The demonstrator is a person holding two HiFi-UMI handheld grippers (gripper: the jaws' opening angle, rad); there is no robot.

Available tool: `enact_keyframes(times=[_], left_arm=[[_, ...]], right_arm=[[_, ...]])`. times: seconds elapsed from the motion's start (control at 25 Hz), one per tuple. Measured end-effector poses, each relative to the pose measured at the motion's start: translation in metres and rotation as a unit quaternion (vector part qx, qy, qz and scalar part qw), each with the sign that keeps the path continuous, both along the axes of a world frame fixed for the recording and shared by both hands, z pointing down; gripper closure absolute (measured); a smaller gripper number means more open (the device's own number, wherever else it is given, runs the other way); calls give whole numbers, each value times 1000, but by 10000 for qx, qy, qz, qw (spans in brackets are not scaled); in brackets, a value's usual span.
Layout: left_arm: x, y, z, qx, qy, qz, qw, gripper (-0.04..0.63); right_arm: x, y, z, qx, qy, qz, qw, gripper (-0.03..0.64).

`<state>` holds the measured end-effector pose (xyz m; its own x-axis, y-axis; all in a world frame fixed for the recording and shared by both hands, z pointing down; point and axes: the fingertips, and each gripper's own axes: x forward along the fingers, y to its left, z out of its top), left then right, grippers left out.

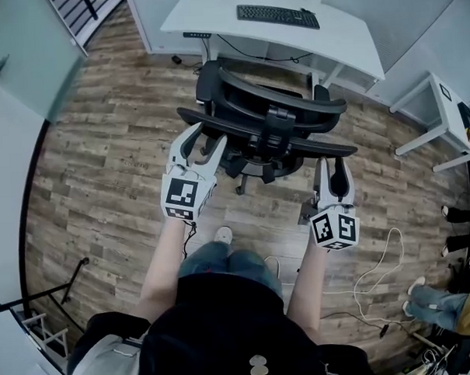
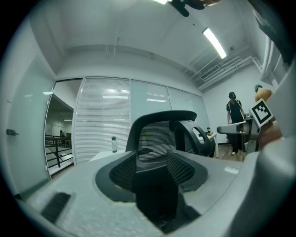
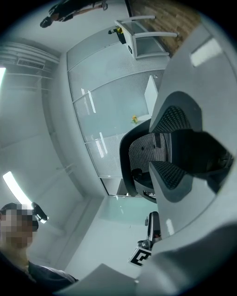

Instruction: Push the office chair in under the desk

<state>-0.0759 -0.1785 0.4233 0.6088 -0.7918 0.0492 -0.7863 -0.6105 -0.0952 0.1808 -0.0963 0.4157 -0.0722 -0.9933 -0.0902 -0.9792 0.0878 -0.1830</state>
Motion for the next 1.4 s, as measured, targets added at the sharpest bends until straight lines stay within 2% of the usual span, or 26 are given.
enact_keyframes(times=[0.36, 0.48, 0.56, 0.68, 0.84, 0.92, 0.96, 1.08, 1.2, 1.4], left_arm=[[20, -34, -6, -17, -12, -16, 10000, 390], [22, -37, -7, -1, -129, 70, 9999, 377], [23, -35, -7, -28, -379, 297, 9988, 376], [24, -34, -3, -110, -957, 773, 9923, 370], [26, -35, -2, 8, -1757, 1322, 9755, 339], [31, -33, 5, 60, -2295, 1647, 9593, 327], [33, -32, 11, 95, -2608, 1810, 9482, 325], [40, -27, 28, 189, -3539, 2245, 9078, 325], [44, -23, 48, 180, -4347, 2584, 8625, 336], [44, -25, 78, 365, -5594, 2833, 7781, 377]], right_arm=[[20, -32, -7, -104, 87, -110, 9998, 439], [21, -37, -8, -230, 384, -427, 9981, 439], [18, -39, -7, -387, 759, -768, 9934, 437], [8, -40, -6, -626, 1463, -1414, 9771, 437], [-8, -42, -2, -948, 2400, -2271, 9390, 427], [-18, -43, 3, -1129, 2794, -2671, 9154, 419], [-23, -43, 6, -1222, 2980, -2863, 9024, 417], [-35, -44, 20, -1550, 3522, -3376, 8590, 414], [-41, -44, 39, -1887, 4251, -3718, 8034, 413], [-48, -52, 67, -2275, 5384, -4024, 7046, 413]])
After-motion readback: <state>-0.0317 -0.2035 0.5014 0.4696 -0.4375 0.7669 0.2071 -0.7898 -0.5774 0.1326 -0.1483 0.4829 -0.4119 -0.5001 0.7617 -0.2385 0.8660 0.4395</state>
